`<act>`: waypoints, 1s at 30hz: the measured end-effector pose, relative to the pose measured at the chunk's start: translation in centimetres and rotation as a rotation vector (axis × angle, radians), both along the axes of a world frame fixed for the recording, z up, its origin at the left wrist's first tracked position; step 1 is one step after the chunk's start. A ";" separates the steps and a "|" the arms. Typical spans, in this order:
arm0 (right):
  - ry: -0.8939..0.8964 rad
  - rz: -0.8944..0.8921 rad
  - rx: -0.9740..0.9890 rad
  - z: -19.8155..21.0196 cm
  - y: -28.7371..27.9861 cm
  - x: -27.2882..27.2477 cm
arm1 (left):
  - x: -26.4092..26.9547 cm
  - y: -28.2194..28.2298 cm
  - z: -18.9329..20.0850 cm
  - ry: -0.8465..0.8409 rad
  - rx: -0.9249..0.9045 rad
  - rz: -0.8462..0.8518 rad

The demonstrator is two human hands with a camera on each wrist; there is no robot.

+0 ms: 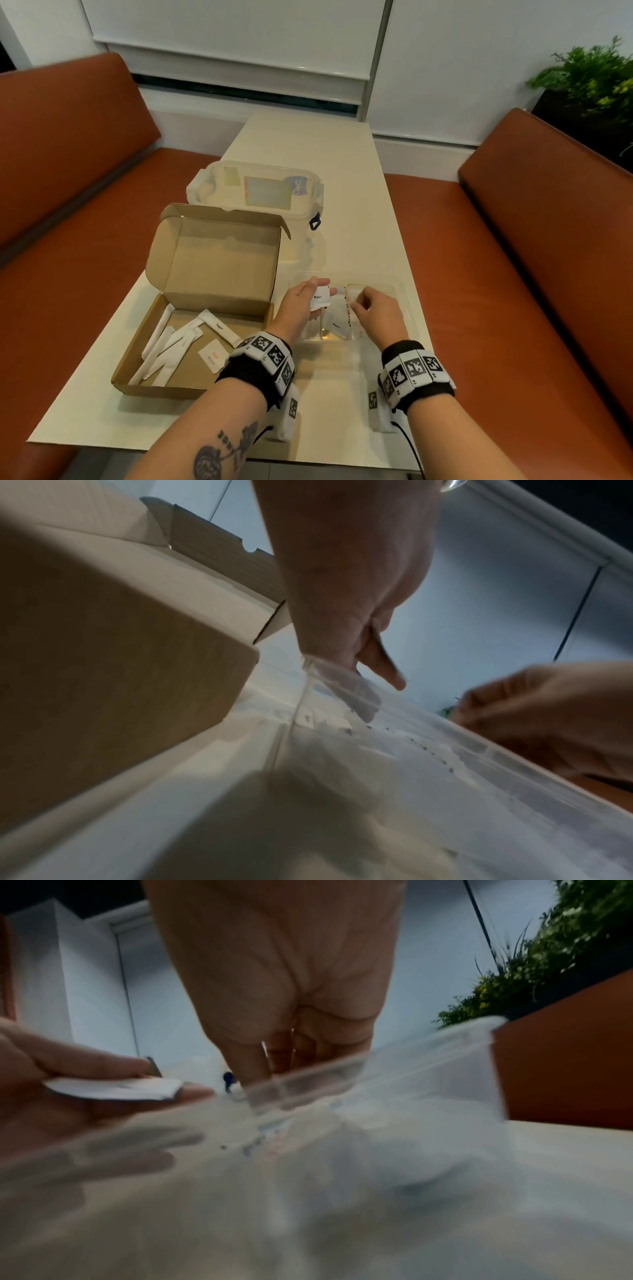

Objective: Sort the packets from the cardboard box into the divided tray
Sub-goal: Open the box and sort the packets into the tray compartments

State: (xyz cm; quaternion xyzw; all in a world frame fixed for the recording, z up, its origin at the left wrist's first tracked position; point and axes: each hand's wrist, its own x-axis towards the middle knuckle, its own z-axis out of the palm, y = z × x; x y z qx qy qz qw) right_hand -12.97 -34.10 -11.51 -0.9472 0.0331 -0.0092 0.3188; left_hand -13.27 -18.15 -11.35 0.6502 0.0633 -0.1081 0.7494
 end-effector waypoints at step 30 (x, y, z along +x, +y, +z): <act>-0.019 0.057 -0.240 -1.5 2.1 -0.8 | 0.4 1.0 -1.6 -0.031 0.744 0.187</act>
